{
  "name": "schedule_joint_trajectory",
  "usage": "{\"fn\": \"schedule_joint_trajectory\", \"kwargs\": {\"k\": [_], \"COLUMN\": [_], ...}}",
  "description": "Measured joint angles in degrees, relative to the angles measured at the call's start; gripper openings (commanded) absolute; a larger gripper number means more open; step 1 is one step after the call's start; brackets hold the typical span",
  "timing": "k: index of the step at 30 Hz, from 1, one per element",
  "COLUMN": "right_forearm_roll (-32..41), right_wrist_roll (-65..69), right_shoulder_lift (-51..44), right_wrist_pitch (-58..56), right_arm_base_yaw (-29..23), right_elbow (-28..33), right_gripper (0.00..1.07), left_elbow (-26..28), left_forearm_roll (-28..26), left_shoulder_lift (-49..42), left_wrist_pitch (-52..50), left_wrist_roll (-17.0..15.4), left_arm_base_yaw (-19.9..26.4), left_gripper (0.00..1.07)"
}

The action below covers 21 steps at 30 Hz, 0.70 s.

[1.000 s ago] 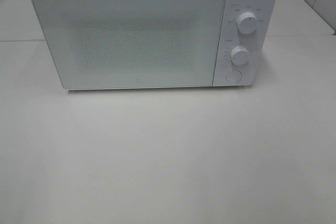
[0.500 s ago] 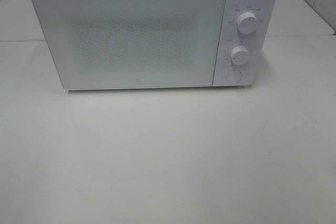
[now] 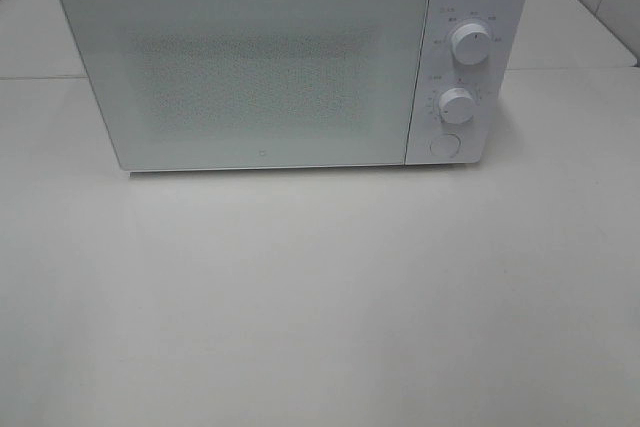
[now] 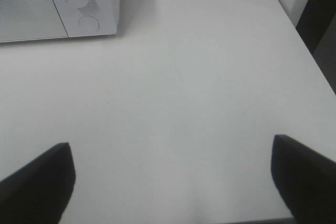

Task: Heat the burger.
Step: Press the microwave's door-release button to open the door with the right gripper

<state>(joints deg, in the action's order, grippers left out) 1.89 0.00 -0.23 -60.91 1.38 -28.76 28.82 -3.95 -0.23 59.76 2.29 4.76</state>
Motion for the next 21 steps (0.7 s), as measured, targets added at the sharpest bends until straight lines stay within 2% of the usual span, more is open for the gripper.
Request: {"fn": "schedule_joint_trajectory", "kwargs": {"k": [6,9,10,12,13,14,15,16,17,18,19,20,21], "right_forearm_roll": [-0.1,-0.2,-0.3,-0.3,-0.3,-0.3,-0.3,-0.4,-0.4,-0.3,-0.4,-0.4,-0.6], "right_wrist_roll": [-0.7,-1.3,-1.5,-1.6,-1.7,-1.7,-1.9,-2.6,-2.6,-2.8,-3.0,-3.0,-3.0], "right_shoulder_lift": [1.0,4.4,6.1,7.1,9.1,9.1,10.4,13.3,13.3,15.2,19.0,19.0,21.4], "right_wrist_pitch": [0.7,5.1,9.8,11.9,17.2,17.2,19.5,25.0,25.0,27.8,33.1,33.1,35.9], "right_arm_base_yaw": [0.0,0.0,0.0,0.0,0.0,0.0,0.0,0.0,0.0,0.0,0.0,0.0,0.0], "right_elbow": [-0.5,-1.0,-1.1,-1.3,-1.3,-1.3,-1.3,-1.3,-1.3,-1.3,-1.3,-1.3,-1.3], "right_gripper": [0.97,0.95,0.91,0.88,0.76,0.76,0.68,0.49,0.49,0.39,0.22,0.22,0.15], "left_elbow": [0.0,0.0,0.0,0.0,0.0,0.0,0.0,0.0,0.0,0.0,0.0,0.0,0.0], "left_forearm_roll": [0.0,0.0,0.0,0.0,0.0,0.0,0.0,0.0,0.0,0.0,0.0,0.0,0.0], "left_shoulder_lift": [0.0,0.0,0.0,0.0,0.0,0.0,0.0,0.0,0.0,0.0,0.0,0.0,0.0], "left_wrist_pitch": [0.0,0.0,0.0,0.0,0.0,0.0,0.0,0.0,0.0,0.0,0.0,0.0,0.0], "left_wrist_roll": [0.0,0.0,0.0,0.0,0.0,0.0,0.0,0.0,0.0,0.0,0.0,0.0,0.0], "left_arm_base_yaw": [0.0,0.0,0.0,0.0,0.0,0.0,0.0,0.0,0.0,0.0,0.0,0.0,0.0], "left_gripper": [1.00,1.00,1.00,1.00,1.00,1.00,1.00,1.00,1.00,1.00,1.00,1.00,1.00]}}
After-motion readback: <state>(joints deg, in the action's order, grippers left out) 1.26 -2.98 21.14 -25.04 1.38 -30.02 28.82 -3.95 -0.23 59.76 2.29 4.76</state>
